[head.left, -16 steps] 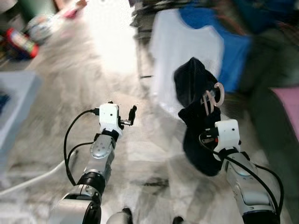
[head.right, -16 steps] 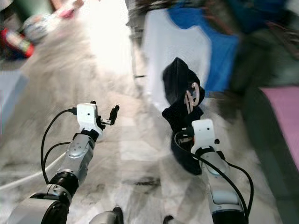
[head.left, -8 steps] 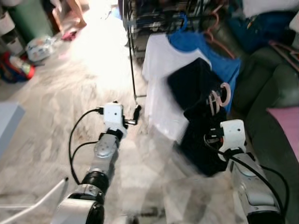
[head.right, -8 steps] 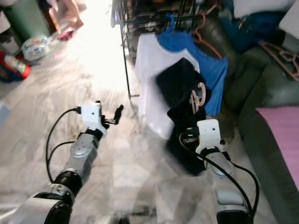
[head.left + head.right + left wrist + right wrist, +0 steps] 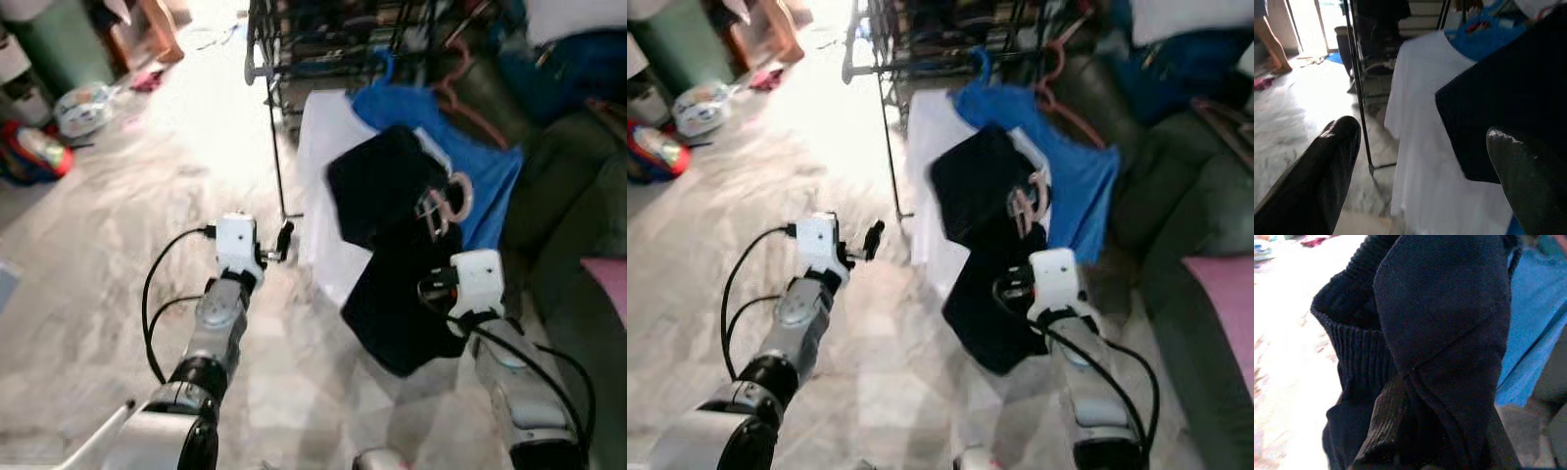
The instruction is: Hang hanger
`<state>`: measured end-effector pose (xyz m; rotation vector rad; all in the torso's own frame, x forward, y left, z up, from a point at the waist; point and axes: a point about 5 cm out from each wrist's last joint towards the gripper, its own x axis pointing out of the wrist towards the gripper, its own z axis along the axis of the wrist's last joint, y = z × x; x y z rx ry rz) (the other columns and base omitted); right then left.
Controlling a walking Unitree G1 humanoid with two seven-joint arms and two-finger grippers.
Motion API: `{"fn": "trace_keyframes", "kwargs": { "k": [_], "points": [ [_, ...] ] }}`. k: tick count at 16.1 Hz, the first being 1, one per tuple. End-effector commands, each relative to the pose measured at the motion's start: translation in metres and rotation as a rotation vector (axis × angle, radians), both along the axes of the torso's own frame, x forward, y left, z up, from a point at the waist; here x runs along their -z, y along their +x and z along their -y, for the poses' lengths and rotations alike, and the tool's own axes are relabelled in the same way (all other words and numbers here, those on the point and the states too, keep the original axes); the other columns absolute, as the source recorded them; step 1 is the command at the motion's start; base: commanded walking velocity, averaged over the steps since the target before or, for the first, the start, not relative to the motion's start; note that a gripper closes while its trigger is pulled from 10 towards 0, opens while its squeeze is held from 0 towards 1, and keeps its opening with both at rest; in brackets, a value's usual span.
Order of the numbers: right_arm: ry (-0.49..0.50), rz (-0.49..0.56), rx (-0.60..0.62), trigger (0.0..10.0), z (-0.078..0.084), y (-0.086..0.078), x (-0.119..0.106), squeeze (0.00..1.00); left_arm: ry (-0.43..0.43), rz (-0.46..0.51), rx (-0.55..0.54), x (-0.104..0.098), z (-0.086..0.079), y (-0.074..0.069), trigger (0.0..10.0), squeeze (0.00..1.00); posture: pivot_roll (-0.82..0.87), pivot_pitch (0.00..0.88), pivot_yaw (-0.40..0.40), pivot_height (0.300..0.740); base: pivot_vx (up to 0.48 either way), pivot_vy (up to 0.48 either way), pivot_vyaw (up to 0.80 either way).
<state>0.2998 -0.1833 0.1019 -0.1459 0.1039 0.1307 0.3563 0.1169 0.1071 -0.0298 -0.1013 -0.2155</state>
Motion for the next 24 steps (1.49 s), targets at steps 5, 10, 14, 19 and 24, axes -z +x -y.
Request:
{"fn": "trace_keyframes", "kwargs": {
  "k": [5,10,14,19,24],
  "points": [
    [0.012,0.038,-0.027,10.0,-0.0089,0.0011,-0.0065,0.0,0.02,-0.028,-0.02,0.0056,-0.0104,-0.0012,10.0,0.0,-0.1,0.13,0.055,0.74,0.368,0.306,0.0],
    [0.026,0.031,0.001,10.0,-0.0066,0.0015,-0.0055,0.0,0.027,-0.034,-0.005,0.0077,-0.0056,-0.0024,10.0,0.0,-0.1,0.133,0.056,0.74,0.38,0.291,0.13],
    [0.028,0.038,0.074,10.0,-0.0009,0.0025,-0.0051,0.0,0.04,-0.039,0.009,0.0089,-0.0037,-0.0029,10.0,0.0,-0.1,0.133,0.059,0.74,0.465,0.0,0.0],
    [0.029,0.037,0.081,10.0,0.0,0.0028,-0.005,0.0,0.039,-0.04,0.009,0.009,-0.0036,-0.0029,10.0,0.0,-0.1,0.132,0.06,0.74,0.48,0.0,0.0],
    [0.029,0.037,0.081,10.0,0.0,0.0028,-0.005,0.0,0.039,-0.04,0.009,0.009,-0.0036,-0.0029,10.0,0.0,-0.1,0.132,0.06,0.74,0.48,0.0,0.0]
  ]
}}
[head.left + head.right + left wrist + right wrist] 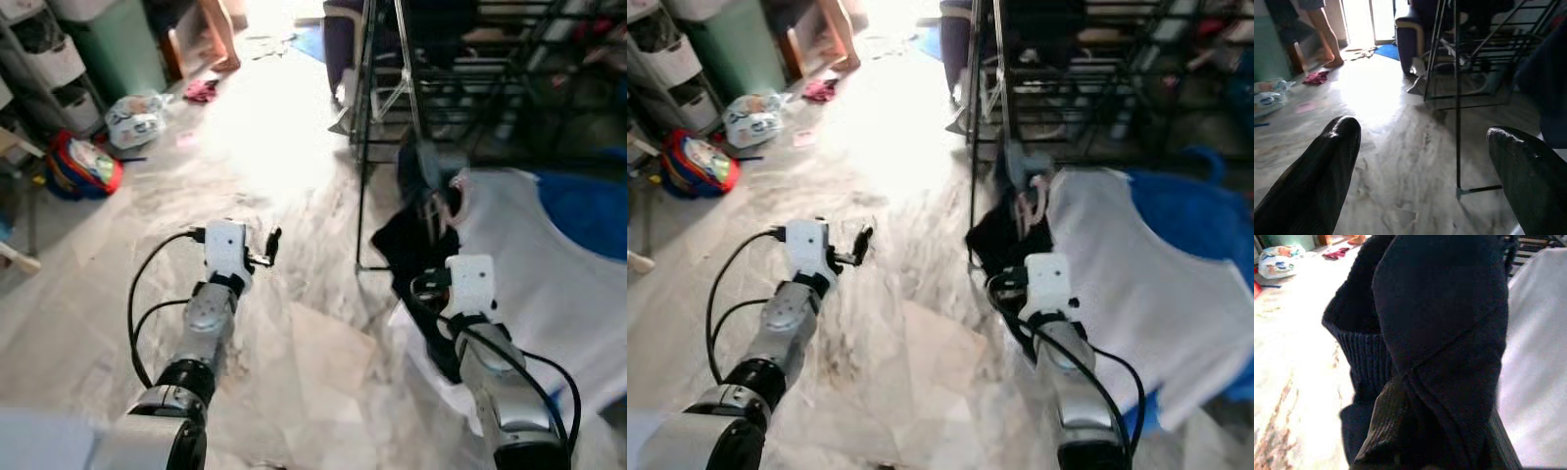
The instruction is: Hang hanger
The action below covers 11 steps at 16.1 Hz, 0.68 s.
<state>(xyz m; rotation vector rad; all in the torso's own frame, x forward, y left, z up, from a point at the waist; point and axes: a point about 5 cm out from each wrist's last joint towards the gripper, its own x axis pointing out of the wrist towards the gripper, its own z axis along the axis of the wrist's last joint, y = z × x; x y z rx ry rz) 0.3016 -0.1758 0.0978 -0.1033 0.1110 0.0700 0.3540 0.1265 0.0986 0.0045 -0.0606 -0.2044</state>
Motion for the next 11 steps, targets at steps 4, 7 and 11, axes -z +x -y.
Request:
{"fn": "trace_keyframes", "kwargs": {
  "k": [4,7,11],
  "points": [
    [-0.011,0.042,0.019,10.0,0.007,0.001,-0.009,0.0,0.001,-0.003,0.022,0.001,0.006,-0.001,10.0,0.0,-0.1,0.132,0.06,0.74,0.48,0.0,0.0],
    [-0.004,0.04,0.027,10.0,0.008,0.001,-0.009,0.0,0.002,-0.004,0.022,0.001,0.006,-0.001,10.0,0.0,-0.1,0.131,0.06,0.74,0.48,0.0,0.0],
    [0.038,-0.006,0.095,10.0,0.005,-0.003,0.003,0.0,-0.031,-0.069,0.043,0.023,0.014,-0.017,10.0,0.0,-0.1,0.179,0.036,0.74,0.0,0.0,0.0]
  ]
}}
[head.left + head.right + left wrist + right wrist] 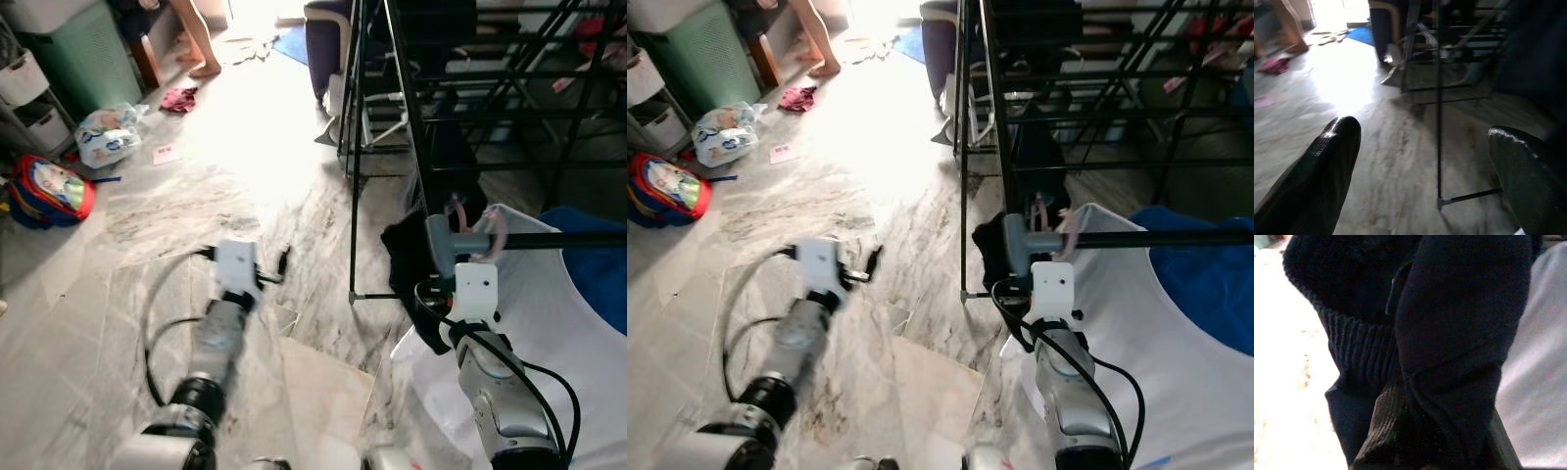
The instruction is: Hang hanger
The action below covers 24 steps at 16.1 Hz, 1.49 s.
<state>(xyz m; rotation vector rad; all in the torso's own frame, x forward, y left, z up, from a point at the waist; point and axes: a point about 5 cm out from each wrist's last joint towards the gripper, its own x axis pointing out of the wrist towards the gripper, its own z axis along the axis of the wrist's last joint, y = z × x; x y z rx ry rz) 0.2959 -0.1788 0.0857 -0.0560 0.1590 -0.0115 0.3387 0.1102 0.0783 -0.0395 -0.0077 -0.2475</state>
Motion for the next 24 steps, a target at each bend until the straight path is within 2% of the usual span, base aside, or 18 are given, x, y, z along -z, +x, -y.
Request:
{"fn": "trace_keyframes", "kwargs": {
  "k": [1,4,8,16,19,24],
  "points": [
    [0.013,0.041,0.024,10.0,0.003,0.001,-0.009,0.0,0.007,-0.013,0.0,0.003,-0.002,-0.001,10.0,0.0,-0.1,0.179,0.036,0.74,0.0,0.0,0.0],
    [0.01,0.051,0.023,10.0,0.002,0.0,-0.008,0.0,0.002,-0.01,0.003,0.0,0.002,-0.001,10.0,0.0,-0.1,0.176,0.033,0.74,0.0,0.0,0.0],
    [0.004,0.14,0.027,10.0,0.003,0.0,-0.026,0.0,0.007,-0.01,-0.007,-0.002,0.002,0.001,10.0,0.0,-0.1,0.175,0.032,0.74,0.0,0.0,0.0],
    [0.015,0.108,0.088,10.0,0.011,-0.014,-0.018,0.0,0.029,0.006,0.042,-0.001,0.006,-0.005,10.0,0.0,-0.1,0.181,0.04,0.74,0.0,0.0,0.0],
    [0.009,0.109,0.087,10.0,0.012,-0.008,-0.022,0.0,0.033,-0.002,0.063,-0.001,0.008,-0.006,10.0,0.0,-0.1,0.179,0.045,0.74,0.0,0.0,0.0],
    [0.009,0.094,0.06,10.0,0.009,0.008,-0.03,0.0,-0.012,0.009,0.173,-0.001,0.017,-0.012,10.0,0.0,-0.09,0.181,0.051,0.74,0.0,0.0,0.0]
  ]
}}
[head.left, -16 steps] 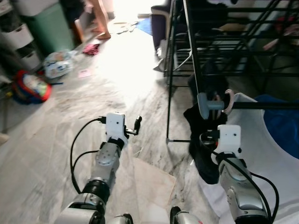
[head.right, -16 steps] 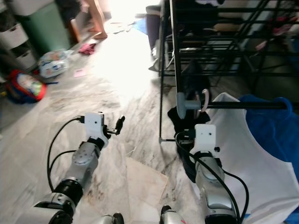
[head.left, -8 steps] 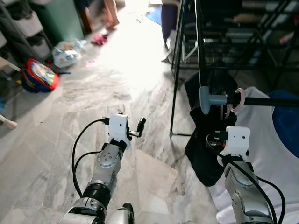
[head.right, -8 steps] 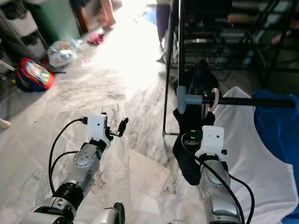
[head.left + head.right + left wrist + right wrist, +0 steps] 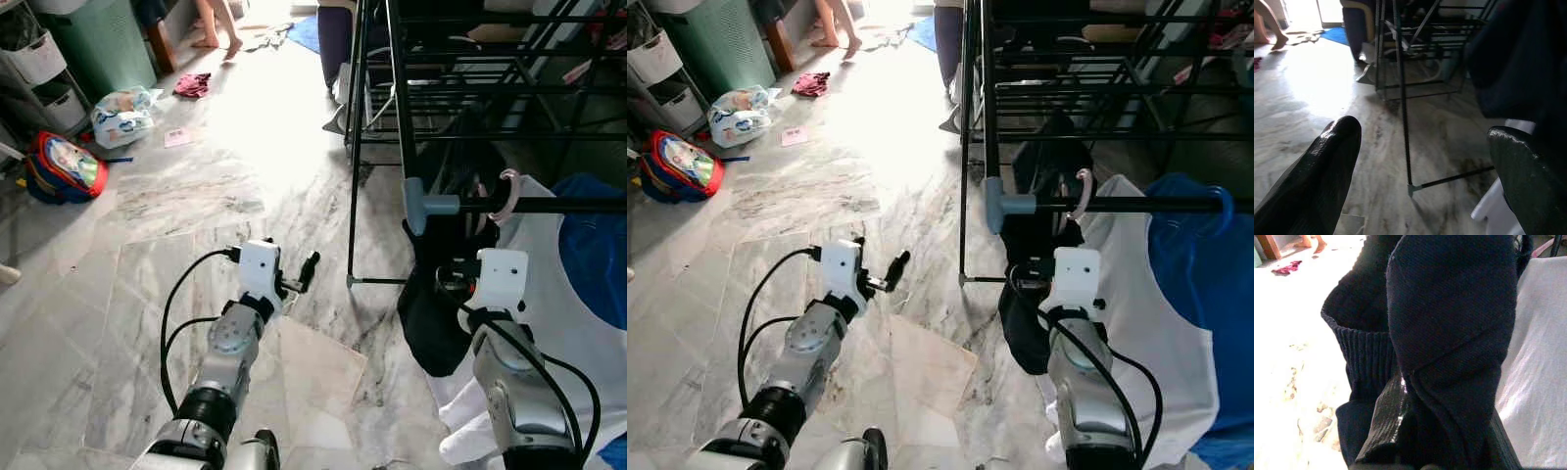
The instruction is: Hang hanger
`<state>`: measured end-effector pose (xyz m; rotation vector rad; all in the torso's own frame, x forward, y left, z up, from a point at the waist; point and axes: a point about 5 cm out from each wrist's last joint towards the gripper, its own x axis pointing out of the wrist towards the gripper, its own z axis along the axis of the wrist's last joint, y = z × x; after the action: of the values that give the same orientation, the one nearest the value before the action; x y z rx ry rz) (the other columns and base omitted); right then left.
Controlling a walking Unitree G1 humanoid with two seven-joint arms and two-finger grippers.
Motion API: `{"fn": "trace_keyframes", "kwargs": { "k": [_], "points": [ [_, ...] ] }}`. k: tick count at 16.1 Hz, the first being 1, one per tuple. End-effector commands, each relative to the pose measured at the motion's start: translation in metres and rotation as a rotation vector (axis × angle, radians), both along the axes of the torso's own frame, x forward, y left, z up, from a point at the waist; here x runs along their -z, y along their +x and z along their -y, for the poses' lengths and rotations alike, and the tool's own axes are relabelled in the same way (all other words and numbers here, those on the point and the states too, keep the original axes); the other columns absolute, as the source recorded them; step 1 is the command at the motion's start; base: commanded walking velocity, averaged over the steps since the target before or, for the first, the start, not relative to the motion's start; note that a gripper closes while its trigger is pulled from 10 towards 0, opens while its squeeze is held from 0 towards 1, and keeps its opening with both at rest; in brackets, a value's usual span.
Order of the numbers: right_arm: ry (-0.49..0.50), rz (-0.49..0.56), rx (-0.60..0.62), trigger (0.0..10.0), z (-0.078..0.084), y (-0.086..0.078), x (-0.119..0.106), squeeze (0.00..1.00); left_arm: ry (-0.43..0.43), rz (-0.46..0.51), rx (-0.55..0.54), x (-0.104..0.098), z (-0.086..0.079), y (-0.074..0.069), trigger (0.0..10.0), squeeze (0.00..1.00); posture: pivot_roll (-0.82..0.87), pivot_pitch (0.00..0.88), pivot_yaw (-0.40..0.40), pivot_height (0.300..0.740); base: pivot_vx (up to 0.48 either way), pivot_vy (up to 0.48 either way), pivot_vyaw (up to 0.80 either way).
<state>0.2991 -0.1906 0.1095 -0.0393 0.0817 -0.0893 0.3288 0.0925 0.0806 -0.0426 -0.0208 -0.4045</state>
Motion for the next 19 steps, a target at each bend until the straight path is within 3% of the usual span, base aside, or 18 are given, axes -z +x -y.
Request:
{"fn": "trace_keyframes", "kwargs": {
  "k": [1,5,9,16,17,18,19],
  "points": [
    [-0.006,0.001,-0.025,10.0,-0.004,0.007,-0.006,0.0,-0.014,-0.004,0.035,0.002,0.0,-0.004,10.0,0.0,-0.09,0.181,0.051,0.74,0.0,0.0,0.0],
    [0.016,-0.081,-0.072,10.0,-0.015,0.015,0.002,0.0,-0.029,-0.002,0.09,0.002,0.004,-0.008,10.0,0.0,-0.08,0.179,0.043,0.74,0.0,0.0,0.0],
    [0.046,-0.188,-0.078,10.0,-0.013,0.016,0.016,0.0,-0.03,-0.009,0.114,0.004,0.004,-0.012,10.0,0.0,-0.08,0.186,0.046,0.74,0.0,0.0,0.0],
    [0.103,-0.282,-0.058,10.0,-0.012,0.007,0.038,0.0,-0.028,-0.018,0.134,0.005,0.006,-0.014,10.0,0.0,-0.09,0.193,0.054,0.74,0.0,0.0,0.0],
    [0.102,-0.286,-0.054,10.0,-0.012,0.006,0.039,0.54,-0.028,-0.019,0.134,0.005,0.006,-0.014,10.0,0.0,-0.09,0.194,0.055,0.74,0.0,0.0,0.0],
    [0.105,-0.286,-0.052,10.0,-0.011,0.006,0.039,0.96,-0.027,-0.02,0.135,0.005,0.006,-0.014,10.0,0.0,-0.09,0.195,0.056,0.74,0.0,0.0,0.0],
    [0.105,-0.283,-0.05,10.0,-0.009,0.007,0.038,1.0,-0.026,-0.023,0.137,0.005,0.006,-0.014,10.0,0.0,-0.09,0.194,0.056,0.74,0.0,0.0,0.0]
  ]
}}
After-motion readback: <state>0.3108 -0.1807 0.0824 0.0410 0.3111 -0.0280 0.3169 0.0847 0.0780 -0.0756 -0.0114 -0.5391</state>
